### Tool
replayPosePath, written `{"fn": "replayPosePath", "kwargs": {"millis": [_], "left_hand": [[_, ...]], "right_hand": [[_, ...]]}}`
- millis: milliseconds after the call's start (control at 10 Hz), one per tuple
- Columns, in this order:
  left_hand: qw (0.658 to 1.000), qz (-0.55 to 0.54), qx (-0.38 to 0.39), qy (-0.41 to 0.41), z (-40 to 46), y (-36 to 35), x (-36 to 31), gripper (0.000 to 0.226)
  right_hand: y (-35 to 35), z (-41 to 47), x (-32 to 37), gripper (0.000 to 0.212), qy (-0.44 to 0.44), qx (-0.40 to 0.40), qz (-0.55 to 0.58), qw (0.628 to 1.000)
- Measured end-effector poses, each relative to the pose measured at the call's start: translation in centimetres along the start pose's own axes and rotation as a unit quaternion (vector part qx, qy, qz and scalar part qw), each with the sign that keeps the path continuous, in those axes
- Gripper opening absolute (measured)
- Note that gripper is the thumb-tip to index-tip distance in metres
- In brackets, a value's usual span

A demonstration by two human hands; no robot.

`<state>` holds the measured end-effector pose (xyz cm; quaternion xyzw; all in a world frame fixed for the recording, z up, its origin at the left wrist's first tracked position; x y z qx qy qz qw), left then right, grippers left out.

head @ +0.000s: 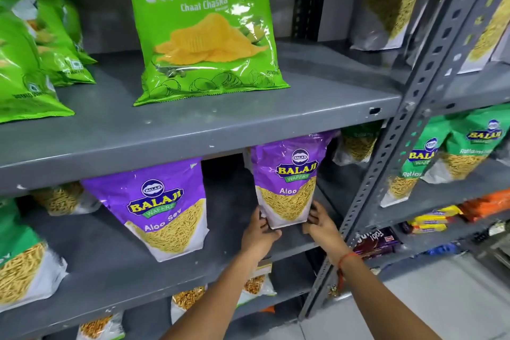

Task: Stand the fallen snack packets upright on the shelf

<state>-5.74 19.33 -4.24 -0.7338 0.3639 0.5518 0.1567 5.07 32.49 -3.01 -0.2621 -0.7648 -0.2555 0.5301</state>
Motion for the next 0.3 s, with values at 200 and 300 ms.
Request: {"fn": "replayPosePath", "kwargs": {"millis": [200,300], "left_hand": [[1.0,0.016,0.0,-0.014,-4.1,1.1,-0.1,0.093],[0.993,0.05,-0.069,-0.08,-7.4,2.9,-0.8,0.087]], "right_hand": [[-0.9,-3.9,0.4,0.072,0.005,-0.059,0.017,0.998],[-3.2,-7.3,1.0,0.068,0.035,-0.093,0.038,0.994]]}}
Point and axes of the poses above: each hand's wrist, its own z-axis towards the middle knuckle, its own y-axis out of the back of the hand, x = y × z, the point moved 4 cm from there along z, towards the middle knuckle, and after that the axes turned 2 degrees about -y, right-handed, at the moved point
